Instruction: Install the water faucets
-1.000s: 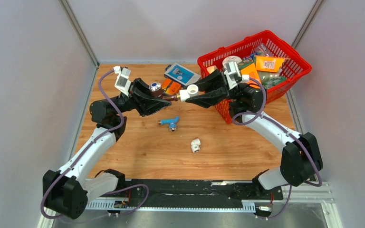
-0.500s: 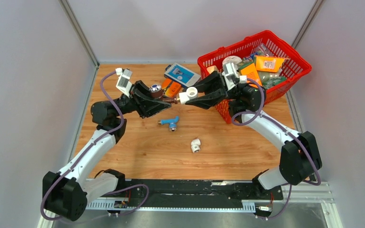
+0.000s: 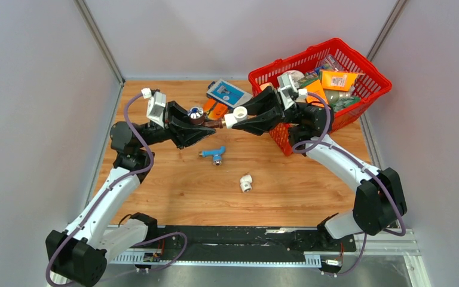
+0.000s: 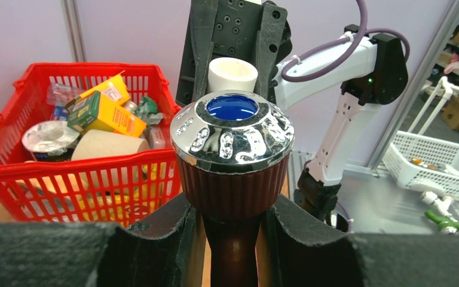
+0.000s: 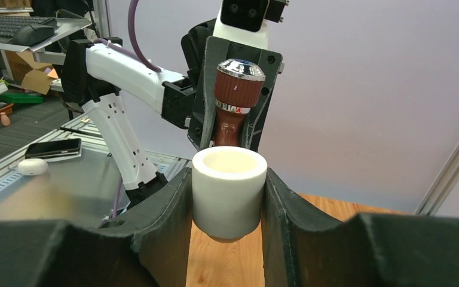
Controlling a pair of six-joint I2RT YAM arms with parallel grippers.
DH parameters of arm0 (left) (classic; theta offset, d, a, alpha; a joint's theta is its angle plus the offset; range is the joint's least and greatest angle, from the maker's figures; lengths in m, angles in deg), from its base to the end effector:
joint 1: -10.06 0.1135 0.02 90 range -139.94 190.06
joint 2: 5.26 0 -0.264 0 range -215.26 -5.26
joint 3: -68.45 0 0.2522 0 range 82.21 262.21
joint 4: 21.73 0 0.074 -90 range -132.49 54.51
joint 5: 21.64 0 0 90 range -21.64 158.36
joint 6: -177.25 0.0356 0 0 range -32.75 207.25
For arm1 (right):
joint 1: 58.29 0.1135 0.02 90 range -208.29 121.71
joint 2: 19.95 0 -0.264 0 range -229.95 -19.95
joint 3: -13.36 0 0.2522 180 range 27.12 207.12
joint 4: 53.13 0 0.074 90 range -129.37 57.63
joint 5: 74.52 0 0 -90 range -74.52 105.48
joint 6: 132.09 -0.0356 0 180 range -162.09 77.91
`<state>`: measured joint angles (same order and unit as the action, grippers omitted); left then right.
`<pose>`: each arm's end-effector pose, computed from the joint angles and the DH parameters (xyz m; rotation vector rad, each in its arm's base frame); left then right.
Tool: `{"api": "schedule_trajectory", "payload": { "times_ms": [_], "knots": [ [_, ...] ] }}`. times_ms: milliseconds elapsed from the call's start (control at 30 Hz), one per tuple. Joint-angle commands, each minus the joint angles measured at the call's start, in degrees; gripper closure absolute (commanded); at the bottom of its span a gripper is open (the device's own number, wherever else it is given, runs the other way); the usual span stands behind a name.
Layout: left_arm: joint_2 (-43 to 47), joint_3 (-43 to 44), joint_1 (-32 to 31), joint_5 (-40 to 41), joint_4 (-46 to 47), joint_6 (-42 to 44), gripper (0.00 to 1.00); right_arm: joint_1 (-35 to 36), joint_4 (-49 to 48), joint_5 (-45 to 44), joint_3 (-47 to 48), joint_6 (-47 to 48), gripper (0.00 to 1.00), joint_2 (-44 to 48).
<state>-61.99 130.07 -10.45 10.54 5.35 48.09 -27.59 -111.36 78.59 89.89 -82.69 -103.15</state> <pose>0.1817 -0.1002 0.4049 0.8255 1.1552 -1.3845 0.2377 0.1780 0.4169 -1.1064 0.7613 1.4393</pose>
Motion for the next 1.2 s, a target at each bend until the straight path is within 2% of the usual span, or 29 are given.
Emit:
{"api": "schedule_trajectory", "payload": {
  "times_ms": [0, 300, 433, 533, 633, 767, 900, 1000, 1167],
  "knots": [
    [-1.81, 2.24, -3.75, -1.42, -7.33, 10.32, 1.0, 4.63, 4.58, -2.55, 1.84, -3.6, 1.0, -1.44],
    [-0.66, -0.48, -4.89, 0.96, -3.22, 15.77, 1.0, 4.63, 6.76, -8.18, 1.22, -11.69, 1.0, -2.93],
    [-0.4, -0.4, -5.5, 1.13, -7.25, 22.27, 1.0, 4.72, 10.89, -10.64, 1.22, -13.8, 1.0, -3.11],
    [0.56, -0.48, -5.94, 1.83, -10.68, 30.51, 1.0, 4.63, 12.22, -12.57, 0.52, -16.96, 1.0, -3.02],
    [1.8, -1.71, -6.47, 3.15, -11.49, 36.59, 1.0, 4.63, 10.21, -14.15, -1.06, -21.09, 1.0, -3.72],
    [3.2, -4.6, -6.64, 3.77, -6.22, 38.97, 1.0, 4.63, 6.17, -14.59, -2.29, -26.89, 1.0, -5.13],
    [4.26, -6.28, -6.56, 6.57, -6.48, 43.89, 1.0, 4.63, 3.53, -15.65, -3.26, -31.99, 1.0, -5.83],
    [5.05, -8.3, -6.56, 9.3, -3.84, 43.12, 1.0, 4.63, 3.34, -15.65, -3.35, -31.65, 1.0, -5.75],
    [4.44, -9.09, -6.64, 11.59, -3.05, 33.83, 1.0, 4.55, 6.24, -14.6, -3.17, -24.28, 1.0, -4.17]
  ]
}}
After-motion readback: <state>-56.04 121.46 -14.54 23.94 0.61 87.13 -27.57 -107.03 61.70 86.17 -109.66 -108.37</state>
